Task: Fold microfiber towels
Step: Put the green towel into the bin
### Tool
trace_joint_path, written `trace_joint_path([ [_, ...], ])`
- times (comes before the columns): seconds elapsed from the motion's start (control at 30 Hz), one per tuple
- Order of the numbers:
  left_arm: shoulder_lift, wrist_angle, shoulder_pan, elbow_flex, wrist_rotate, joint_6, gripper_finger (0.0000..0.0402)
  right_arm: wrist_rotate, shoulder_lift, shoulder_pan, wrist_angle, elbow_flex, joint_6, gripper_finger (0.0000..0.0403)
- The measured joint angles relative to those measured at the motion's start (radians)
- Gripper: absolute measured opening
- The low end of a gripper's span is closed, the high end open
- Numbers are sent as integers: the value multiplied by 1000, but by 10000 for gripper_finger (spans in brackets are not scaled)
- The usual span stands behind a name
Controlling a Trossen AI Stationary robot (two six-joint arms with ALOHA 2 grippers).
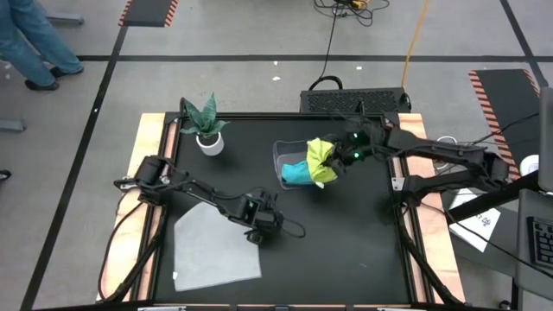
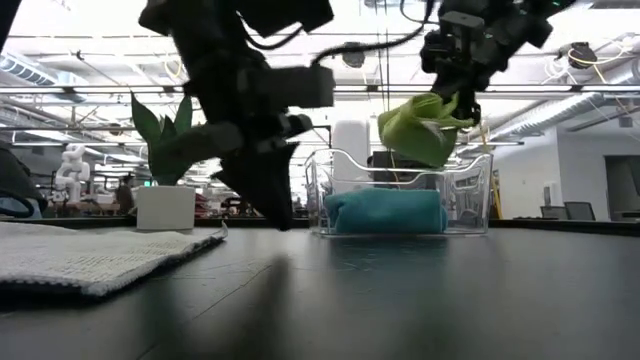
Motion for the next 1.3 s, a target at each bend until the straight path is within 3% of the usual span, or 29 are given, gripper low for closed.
trace_joint_path([
  [0.2,-112,41,-3,-107,0,-23,9,-23,130,-59,-195,162,-131,3],
  [0.37,-218,108,-2,-200,-7,-33,19,-29,276,-87,-218,239,-196,3],
  [0.53,-309,147,2,-277,-13,-41,5,-76,423,-115,-274,283,-273,3],
  [0.67,-335,167,3,-310,-18,-55,7,-77,510,-139,-271,305,-294,3],
  [0.83,-342,170,3,-324,-17,-72,18,-84,541,-171,-268,329,-313,3],
  [1.07,-341,171,2,-323,-16,-97,3,-102,532,-187,-282,329,-306,5],
  [1.3,-342,175,-11,-324,-16,-108,19,-126,512,-192,-273,329,-253,70],
])
